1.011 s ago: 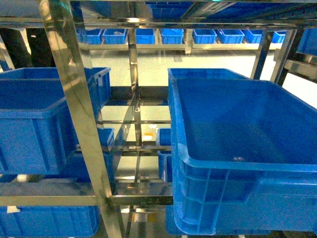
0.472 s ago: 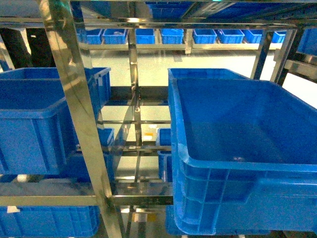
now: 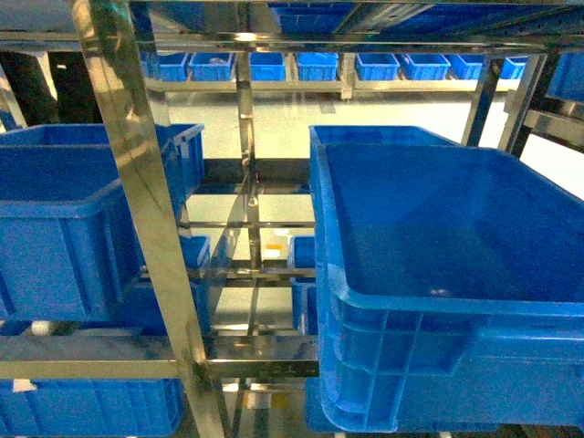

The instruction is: Pick red block from blue box to shelf

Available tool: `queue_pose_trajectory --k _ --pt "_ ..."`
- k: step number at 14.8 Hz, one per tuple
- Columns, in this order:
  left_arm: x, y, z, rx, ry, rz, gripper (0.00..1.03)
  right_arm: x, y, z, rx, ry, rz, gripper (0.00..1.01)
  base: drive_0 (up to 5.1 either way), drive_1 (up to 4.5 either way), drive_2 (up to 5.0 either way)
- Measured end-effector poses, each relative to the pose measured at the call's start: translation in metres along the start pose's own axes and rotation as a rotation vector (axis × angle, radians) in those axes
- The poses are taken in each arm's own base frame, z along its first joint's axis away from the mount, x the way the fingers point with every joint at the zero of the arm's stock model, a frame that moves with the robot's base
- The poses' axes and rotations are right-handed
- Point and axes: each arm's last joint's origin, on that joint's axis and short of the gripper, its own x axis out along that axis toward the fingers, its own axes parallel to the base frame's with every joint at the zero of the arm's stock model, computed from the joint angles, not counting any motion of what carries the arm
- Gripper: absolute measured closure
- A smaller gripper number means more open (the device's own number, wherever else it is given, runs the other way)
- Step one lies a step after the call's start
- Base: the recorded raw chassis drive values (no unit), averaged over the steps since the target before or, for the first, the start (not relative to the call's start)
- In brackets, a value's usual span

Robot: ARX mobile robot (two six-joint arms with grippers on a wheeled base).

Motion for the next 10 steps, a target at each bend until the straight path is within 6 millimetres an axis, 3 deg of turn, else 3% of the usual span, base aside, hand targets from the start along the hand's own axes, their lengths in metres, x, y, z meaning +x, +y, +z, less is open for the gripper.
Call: queue_pose_trajectory --k 2,3,4,5,6,8,9,10 --pt "0.0 0.0 0.0 0.0 0.0 0.0 0.05 0.054 0.014 -0.005 -0.011 0.039 0.03 0.73 0.0 0.0 0.0" --pt "0.0 0.0 0.0 0.0 0.0 0.0 0.05 0.075 0.019 -0.013 -0.007 0.092 0.046 0.65 0.0 0.0 0.0" --pt "0.0 0.0 0.0 0.0 0.0 0.0 0.05 0.093 0.025 -0.027 0.007 0.095 0.048 0.51 0.0 0.0 0.0" --pt "0.0 0.0 0.0 0.0 0.0 0.0 0.05 0.091 0.025 -0.031 0.015 0.085 0.034 0.4 0.0 0.0 0.0" --pt "0.0 0.0 0.0 0.0 0.0 0.0 0.05 0.076 0.023 -0.025 0.022 0.034 0.005 0.27 0.0 0.0 0.0" --pt "0.0 0.0 0.0 0.0 0.0 0.0 0.05 0.019 0.013 -0.01 0.06 -0.101 0.008 0.02 0.0 0.0 0.0" --pt "0.0 0.0 0.0 0.0 0.0 0.0 0.05 -0.014 0.01 -0.018 0.068 -0.154 -0.035 0.08 0.0 0.0 0.0" --pt "0.0 0.0 0.0 0.0 0.0 0.0 0.05 -0.032 0.007 -0.024 0.07 -0.167 -0.054 0.21 0.0 0.0 0.0"
